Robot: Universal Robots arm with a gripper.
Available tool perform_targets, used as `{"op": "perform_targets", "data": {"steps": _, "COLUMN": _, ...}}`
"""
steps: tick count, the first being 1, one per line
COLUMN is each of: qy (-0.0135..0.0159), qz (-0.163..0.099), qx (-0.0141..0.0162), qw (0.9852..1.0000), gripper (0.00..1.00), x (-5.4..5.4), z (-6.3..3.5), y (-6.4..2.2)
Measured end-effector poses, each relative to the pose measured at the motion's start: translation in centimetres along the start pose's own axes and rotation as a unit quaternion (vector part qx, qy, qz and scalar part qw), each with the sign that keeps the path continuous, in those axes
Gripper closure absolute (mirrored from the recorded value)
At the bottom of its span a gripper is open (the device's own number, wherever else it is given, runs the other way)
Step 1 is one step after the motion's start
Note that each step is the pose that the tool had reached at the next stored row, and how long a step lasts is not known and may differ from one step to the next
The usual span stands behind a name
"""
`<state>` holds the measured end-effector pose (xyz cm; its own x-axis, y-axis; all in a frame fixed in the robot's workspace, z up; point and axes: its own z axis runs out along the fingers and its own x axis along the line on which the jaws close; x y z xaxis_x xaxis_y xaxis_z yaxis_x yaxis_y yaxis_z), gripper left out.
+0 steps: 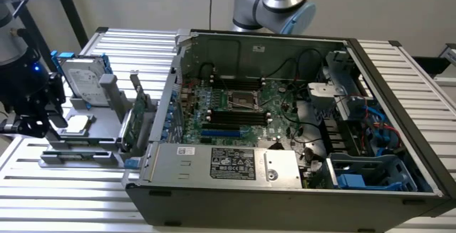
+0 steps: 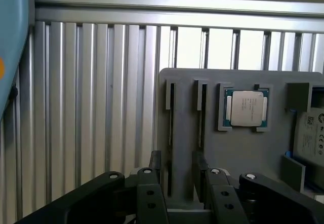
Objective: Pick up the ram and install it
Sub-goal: 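Pick up the ram and move it above insertion slot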
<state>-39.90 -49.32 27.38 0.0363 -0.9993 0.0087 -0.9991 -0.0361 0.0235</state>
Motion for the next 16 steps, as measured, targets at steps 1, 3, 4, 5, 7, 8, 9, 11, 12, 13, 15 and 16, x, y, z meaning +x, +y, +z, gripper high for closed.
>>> {"op": "perform_targets", "data": {"steps": 1, "qy": 0.0000, "qz": 0.000, "qx": 0.0000, "qw": 1.0000, "gripper": 0.62, "x": 0.0, "z": 0.04, "y": 0.00}}
{"op": "perform_targets", "data": {"steps": 3, "qy": 0.0000, "qz": 0.000, "qx": -0.0001, "qw": 1.0000, "gripper": 0.62, "x": 0.1, "z": 0.16, "y": -0.01}}
{"op": "perform_targets", "data": {"steps": 4, "qy": 0.0000, "qz": 0.000, "qx": 0.0000, "qw": 1.0000, "gripper": 0.62, "x": 0.2, "z": 0.29, "y": -0.01}}
{"op": "perform_targets", "data": {"steps": 5, "qy": 0.0000, "qz": 0.000, "qx": 0.0000, "qw": 1.0000, "gripper": 0.62, "x": 0.2, "z": 0.45, "y": -0.01}}
{"op": "perform_targets", "data": {"steps": 7, "qy": 0.0000, "qz": 0.000, "qx": 0.0000, "qw": 1.0000, "gripper": 0.62, "x": 0.3, "z": 0.81, "y": -0.01}}
{"op": "perform_targets", "data": {"steps": 8, "qy": 0.0000, "qz": 0.000, "qx": -0.0001, "qw": 1.0000, "gripper": 0.62, "x": 0.3, "z": 0.99, "y": -0.01}}
{"op": "perform_targets", "data": {"steps": 9, "qy": 0.0000, "qz": 0.000, "qx": -0.0001, "qw": 1.0000, "gripper": 0.62, "x": 0.3, "z": 1.17, "y": -0.01}}
{"op": "perform_targets", "data": {"steps": 11, "qy": 0.0000, "qz": 0.000, "qx": -0.0001, "qw": 1.0000, "gripper": 0.62, "x": 0.3, "z": 1.53, "y": -0.03}}
{"op": "perform_targets", "data": {"steps": 12, "qy": 0.0000, "qz": -0.001, "qx": -0.0001, "qw": 1.0000, "gripper": 0.62, "x": 0.3, "z": 1.71, "y": -0.03}}
{"op": "perform_targets", "data": {"steps": 13, "qy": 0.0000, "qz": -0.001, "qx": -0.0001, "qw": 1.0000, "gripper": 0.62, "x": 0.3, "z": 1.89, "y": -0.04}}
{"op": "perform_targets", "data": {"steps": 15, "qy": 0.0000, "qz": -0.001, "qx": 0.0000, "qw": 1.0000, "gripper": 0.62, "x": 0.3, "z": 2.26, "y": -0.06}}
{"op": "perform_targets", "data": {"steps": 16, "qy": 0.0000, "qz": -0.002, "qx": 0.0000, "qw": 1.0000, "gripper": 0.62, "x": 0.3, "z": 2.45, "y": -0.07}}
